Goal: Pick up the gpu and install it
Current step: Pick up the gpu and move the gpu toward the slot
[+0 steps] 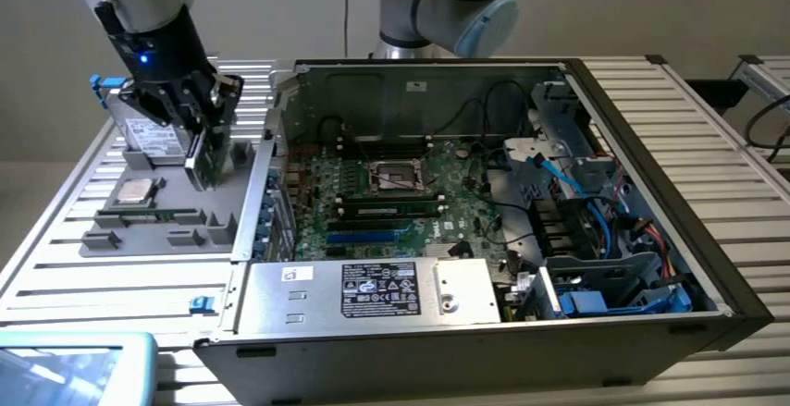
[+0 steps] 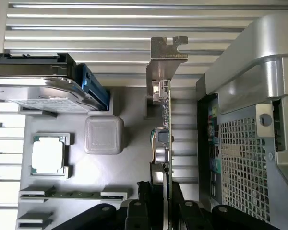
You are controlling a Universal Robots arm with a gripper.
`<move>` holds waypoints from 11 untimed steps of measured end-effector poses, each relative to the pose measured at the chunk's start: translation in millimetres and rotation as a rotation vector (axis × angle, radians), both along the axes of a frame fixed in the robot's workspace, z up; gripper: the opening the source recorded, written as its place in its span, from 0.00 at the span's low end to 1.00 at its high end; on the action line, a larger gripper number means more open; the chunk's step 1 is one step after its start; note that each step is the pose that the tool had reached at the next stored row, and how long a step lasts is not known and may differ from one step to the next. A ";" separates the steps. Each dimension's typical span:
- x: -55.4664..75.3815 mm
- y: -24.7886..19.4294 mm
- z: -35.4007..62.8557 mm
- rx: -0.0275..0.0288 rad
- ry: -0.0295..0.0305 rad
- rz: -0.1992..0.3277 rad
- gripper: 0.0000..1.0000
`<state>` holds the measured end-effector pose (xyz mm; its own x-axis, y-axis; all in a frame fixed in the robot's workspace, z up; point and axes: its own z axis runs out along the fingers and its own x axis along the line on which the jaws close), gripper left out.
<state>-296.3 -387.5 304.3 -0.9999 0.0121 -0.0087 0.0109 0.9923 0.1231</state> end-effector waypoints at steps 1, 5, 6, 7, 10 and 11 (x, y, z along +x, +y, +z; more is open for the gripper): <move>0.0 -0.3 4.5 -0.0001 0.0001 0.000 0.28; 0.3 -0.7 22.6 0.0000 0.0001 -0.003 0.28; 0.6 -0.7 27.1 -0.0001 0.0003 -0.004 0.28; 0.9 -0.8 31.9 0.0000 0.0005 -0.005 0.28; 3.5 -1.2 45.5 0.0000 0.0012 -0.007 0.28; 4.9 -1.4 50.0 0.0000 0.0015 -0.007 0.28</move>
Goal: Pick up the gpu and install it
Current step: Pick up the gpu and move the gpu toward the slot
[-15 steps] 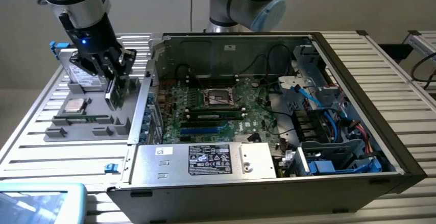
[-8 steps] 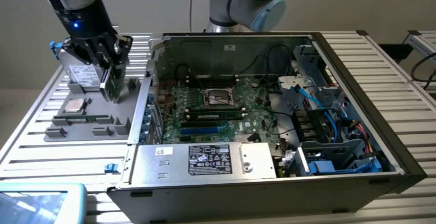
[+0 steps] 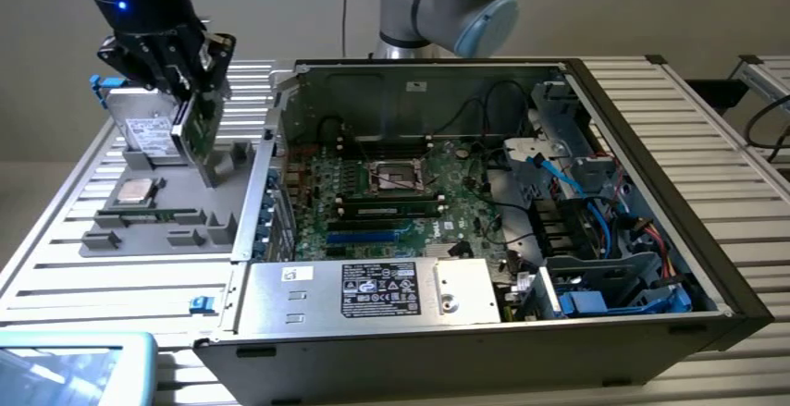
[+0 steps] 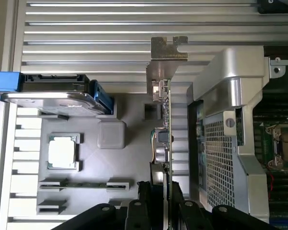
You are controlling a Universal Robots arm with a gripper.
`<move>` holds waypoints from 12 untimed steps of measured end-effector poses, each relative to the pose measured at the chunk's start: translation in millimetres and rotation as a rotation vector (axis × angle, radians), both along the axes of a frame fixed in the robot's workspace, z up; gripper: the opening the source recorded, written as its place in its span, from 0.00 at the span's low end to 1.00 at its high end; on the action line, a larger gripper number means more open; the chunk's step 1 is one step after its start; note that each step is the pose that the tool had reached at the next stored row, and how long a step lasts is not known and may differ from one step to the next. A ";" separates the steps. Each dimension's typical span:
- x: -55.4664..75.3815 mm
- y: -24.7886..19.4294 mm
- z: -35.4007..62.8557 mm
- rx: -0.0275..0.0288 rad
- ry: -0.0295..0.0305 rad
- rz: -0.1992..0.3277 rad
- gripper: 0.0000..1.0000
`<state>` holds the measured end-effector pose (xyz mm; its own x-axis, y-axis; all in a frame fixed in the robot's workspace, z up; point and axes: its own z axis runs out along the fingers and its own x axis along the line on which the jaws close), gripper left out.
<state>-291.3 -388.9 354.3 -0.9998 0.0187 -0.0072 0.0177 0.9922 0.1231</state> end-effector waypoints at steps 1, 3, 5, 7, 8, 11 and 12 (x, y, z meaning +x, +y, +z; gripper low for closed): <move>1.9 -0.2 4.5 -0.0001 0.0004 0.000 0.28; 5.9 -0.6 13.6 -0.0001 0.0012 0.000 0.28; 10.4 -1.1 22.6 -0.0001 0.0021 0.000 0.28; 15.2 -1.8 31.6 0.0000 0.0043 0.000 0.28; 18.0 -2.3 36.3 0.0000 0.0059 0.000 0.28; 27.3 -4.2 49.1 0.0000 0.0111 0.000 0.28; 30.5 -5.0 52.9 -0.0001 0.0140 0.000 0.28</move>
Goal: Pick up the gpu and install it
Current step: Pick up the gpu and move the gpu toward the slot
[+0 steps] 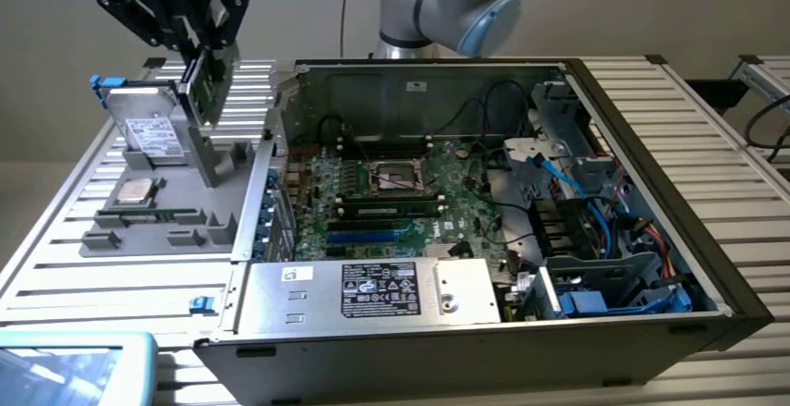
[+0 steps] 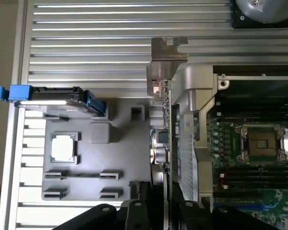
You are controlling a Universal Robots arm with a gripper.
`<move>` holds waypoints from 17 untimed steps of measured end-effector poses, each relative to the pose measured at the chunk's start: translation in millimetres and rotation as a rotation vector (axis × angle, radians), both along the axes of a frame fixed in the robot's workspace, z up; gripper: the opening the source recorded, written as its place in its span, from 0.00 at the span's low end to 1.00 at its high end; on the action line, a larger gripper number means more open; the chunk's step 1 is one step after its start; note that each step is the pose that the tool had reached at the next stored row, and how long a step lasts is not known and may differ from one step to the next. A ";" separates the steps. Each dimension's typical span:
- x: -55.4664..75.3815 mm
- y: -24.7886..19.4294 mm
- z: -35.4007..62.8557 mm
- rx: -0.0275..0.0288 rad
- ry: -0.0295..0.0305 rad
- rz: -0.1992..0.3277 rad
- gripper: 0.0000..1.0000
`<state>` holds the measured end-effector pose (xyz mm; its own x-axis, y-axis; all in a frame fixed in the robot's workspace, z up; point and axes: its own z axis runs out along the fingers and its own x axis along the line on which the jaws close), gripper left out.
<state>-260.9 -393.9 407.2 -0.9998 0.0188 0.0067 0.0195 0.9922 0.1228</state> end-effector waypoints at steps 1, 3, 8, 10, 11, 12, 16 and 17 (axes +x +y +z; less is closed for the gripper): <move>2.9 -0.6 3.4 0.0000 0.0027 0.000 0.28; 7.6 -1.4 7.8 0.0002 0.0098 0.000 0.28; 22.5 -3.0 15.8 0.0005 0.0256 0.000 0.28; 31.5 -3.8 17.9 0.0005 0.0258 0.000 0.28; 36.0 -4.1 18.7 0.0006 0.0258 0.000 0.28; 40.5 -4.5 19.3 0.0007 0.0258 0.000 0.28; 57.1 -7.4 19.4 0.0008 0.0318 0.000 0.28; 61.5 -8.4 19.4 0.0007 0.0339 0.000 0.28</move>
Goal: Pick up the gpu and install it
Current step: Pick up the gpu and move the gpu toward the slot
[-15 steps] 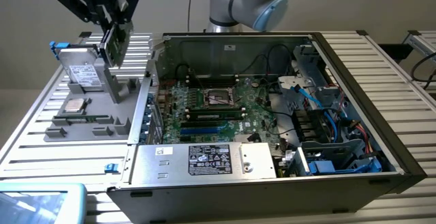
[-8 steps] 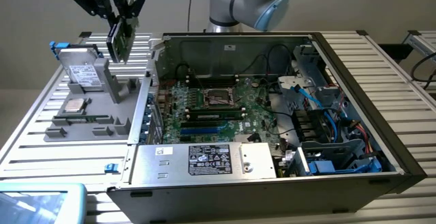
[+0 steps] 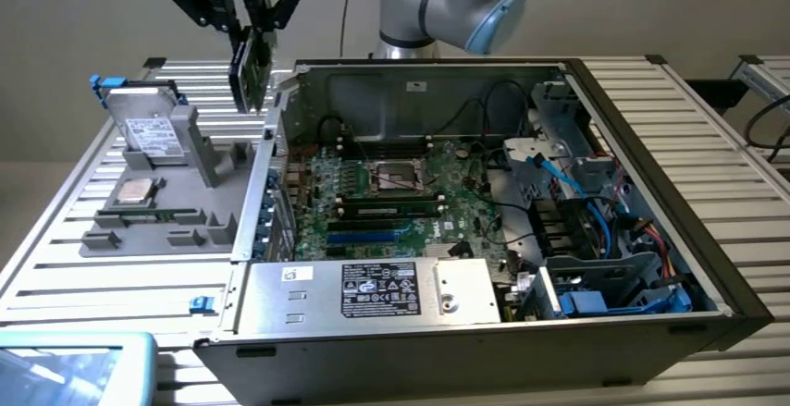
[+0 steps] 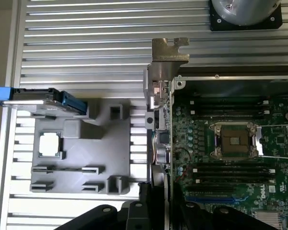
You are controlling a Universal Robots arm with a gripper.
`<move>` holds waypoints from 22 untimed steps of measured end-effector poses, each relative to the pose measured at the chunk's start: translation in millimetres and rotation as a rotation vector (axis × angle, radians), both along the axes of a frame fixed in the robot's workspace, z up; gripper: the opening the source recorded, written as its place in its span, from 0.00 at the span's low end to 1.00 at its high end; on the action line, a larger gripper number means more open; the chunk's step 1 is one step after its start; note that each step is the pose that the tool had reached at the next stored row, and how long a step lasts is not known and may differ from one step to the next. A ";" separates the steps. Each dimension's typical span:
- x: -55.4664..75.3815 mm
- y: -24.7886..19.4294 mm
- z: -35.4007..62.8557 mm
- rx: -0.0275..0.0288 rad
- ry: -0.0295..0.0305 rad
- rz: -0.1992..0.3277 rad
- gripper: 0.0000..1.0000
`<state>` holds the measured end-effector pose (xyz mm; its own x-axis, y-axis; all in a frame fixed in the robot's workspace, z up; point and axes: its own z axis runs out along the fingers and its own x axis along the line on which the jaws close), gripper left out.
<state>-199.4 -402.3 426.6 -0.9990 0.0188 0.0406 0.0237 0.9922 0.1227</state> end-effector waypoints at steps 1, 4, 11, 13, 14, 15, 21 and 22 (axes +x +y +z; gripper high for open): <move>4.2 -0.9 0.0 0.0000 0.0015 0.000 0.28; 17.7 -2.6 -0.2 0.0001 0.0032 0.000 0.28; 49.1 -5.3 -11.3 0.0001 0.0032 0.000 0.28; 58.0 -6.4 -14.8 0.0000 0.0032 0.000 0.28; 62.6 -7.0 -16.6 0.0000 0.0032 0.000 0.28; 67.3 -7.7 -18.2 0.0000 0.0033 0.000 0.28; 91.7 -13.6 -28.3 0.0000 0.0033 0.000 0.28; 95.2 -14.8 -29.8 0.0001 0.0032 0.000 0.28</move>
